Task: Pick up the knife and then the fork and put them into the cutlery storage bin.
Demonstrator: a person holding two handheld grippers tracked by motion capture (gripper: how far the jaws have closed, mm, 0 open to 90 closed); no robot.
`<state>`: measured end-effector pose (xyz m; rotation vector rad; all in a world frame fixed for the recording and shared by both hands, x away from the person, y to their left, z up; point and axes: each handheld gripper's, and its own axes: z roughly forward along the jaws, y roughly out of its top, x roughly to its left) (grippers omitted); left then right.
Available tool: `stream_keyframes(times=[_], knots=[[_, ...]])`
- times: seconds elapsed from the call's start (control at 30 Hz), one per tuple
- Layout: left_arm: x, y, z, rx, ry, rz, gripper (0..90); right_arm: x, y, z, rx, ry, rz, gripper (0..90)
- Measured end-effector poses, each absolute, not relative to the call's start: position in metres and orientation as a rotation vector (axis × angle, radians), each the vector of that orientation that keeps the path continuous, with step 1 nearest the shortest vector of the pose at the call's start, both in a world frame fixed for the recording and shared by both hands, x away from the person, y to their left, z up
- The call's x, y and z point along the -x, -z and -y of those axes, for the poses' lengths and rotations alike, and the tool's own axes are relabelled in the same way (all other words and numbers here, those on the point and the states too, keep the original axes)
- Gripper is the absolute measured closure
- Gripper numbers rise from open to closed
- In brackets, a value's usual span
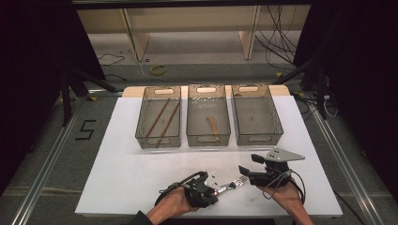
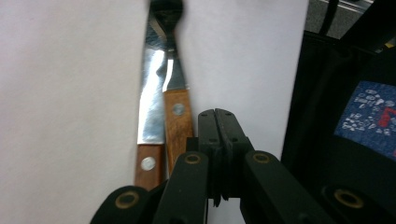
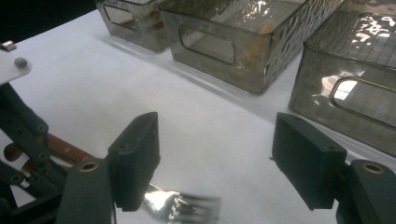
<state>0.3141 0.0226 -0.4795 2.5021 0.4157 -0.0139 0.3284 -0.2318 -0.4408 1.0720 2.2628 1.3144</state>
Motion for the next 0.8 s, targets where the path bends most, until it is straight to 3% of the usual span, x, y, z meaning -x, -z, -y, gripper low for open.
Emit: stream_keyframes(times=[0.8], knots=[[-0.331,0.479,-0.040,-2.497,-0.082,-0.481,86.5,-0.328,0.441,0.232,-1.073,-1.316,-2.263,32.8]])
